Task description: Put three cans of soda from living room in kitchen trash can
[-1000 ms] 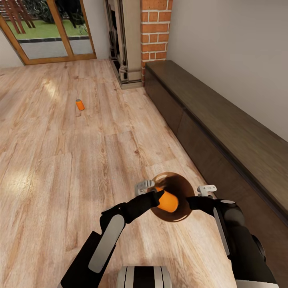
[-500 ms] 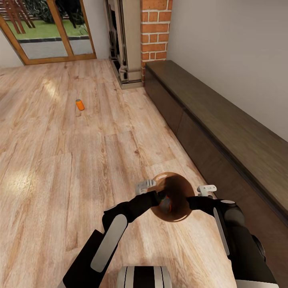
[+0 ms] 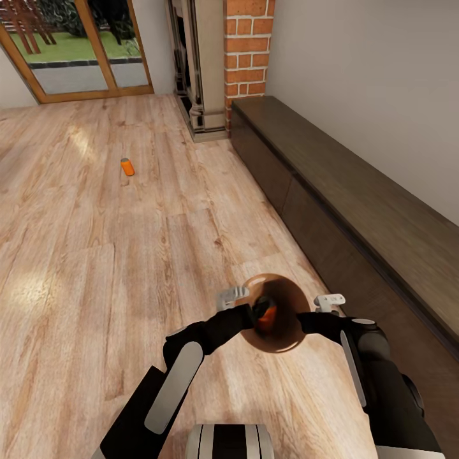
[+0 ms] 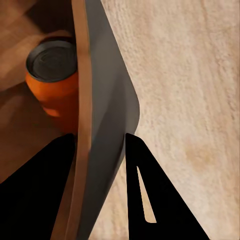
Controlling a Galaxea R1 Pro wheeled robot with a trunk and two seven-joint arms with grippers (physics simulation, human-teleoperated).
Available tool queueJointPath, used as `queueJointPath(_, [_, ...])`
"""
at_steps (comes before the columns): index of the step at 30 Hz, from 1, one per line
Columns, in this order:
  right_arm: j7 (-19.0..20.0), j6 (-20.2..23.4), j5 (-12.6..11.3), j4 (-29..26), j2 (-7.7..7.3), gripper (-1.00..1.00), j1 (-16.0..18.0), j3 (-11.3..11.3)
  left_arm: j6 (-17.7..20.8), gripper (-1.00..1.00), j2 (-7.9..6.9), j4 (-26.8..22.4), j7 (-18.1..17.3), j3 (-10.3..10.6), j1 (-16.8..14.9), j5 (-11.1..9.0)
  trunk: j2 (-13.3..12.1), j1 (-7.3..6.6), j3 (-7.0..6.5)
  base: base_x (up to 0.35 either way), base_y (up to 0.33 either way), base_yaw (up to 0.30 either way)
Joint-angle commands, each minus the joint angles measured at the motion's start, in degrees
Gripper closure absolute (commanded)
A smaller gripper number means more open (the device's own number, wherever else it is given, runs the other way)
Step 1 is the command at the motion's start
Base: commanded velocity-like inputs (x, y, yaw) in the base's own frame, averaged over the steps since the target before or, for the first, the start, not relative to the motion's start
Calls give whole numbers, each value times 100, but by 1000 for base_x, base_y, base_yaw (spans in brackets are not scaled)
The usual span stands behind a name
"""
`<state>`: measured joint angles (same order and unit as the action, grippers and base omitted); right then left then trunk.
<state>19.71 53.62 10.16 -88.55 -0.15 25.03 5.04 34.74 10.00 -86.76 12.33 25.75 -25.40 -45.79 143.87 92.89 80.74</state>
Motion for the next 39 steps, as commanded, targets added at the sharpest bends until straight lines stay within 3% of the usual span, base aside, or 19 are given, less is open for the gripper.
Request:
queueJointPath(1, [10,15,-102,-13,-1,100,1,-3,12,-100,0,-2,-24,0,0,-3,0,-1,0,0,0,0])
queueJointPath(4, [14,17,-102,-39,-4,100,1,-3,50,-100,0,-6,-244,-10,0,-41,0,-1,0,0,0,0])
queueJointPath(5, [14,17,-104,-44,-8,100,1,-3,142,-100,-51,-7,-635,-27,0,-58,0,-1,0,0,0,0])
queueJointPath(7, [15,17,-104,-46,-10,100,1,-3,264,-100,-138,-11,-1028,-42,0,-61,0,-1,0,0,0,0])
queueJointPath(9, [44,17,-104,-48,-13,100,1,-3,428,-100,-342,-20,-1600,-60,3,-61,0,-1,0,0,0,0])
queueJointPath(14, [127,17,-102,-48,-19,100,1,-2,507,-100,-808,-31,-1997,-93,8,-81,0,-1,0,0,0,0])
queueJointPath(17, [135,17,-102,-49,-22,100,1,3,517,-100,-1087,-33,-2247,-271,9,-92,0,-1,0,0,0,0])
queueJointPath(18, [136,17,-102,-49,-25,100,1,4,520,-100,-1249,-33,-2503,-432,9,-103,0,-1,0,0,0,0])
queueJointPath(19, [138,17,-103,-49,-28,100,1,5,529,-100,-1673,-28,-3171,-756,9,-111,0,-1,0,0,0,0])
queueJointPath(21, [138,17,-108,-49,-39,100,1,5,534,-100,-2072,-23,-3524,-874,17,-145,0,-1,0,0,0,0])
queueJointPath(27, [149,17,-107,-49,-66,100,1,4,540,-100,-2793,11,-3710,-920,32,-439,0,-1,0,0,0,0])
queueJointPath(32, [210,17,-108,-49,-72,100,1,5,523,-100,-2996,87,-3699,-924,50,-465,0,-1,0,0,0,0])
queueJointPath(39, [217,67,-109,-49,-73,100,1,5,501,-100,-3010,399,-3505,-930,61,-452,0,-1,0,0,0,0])
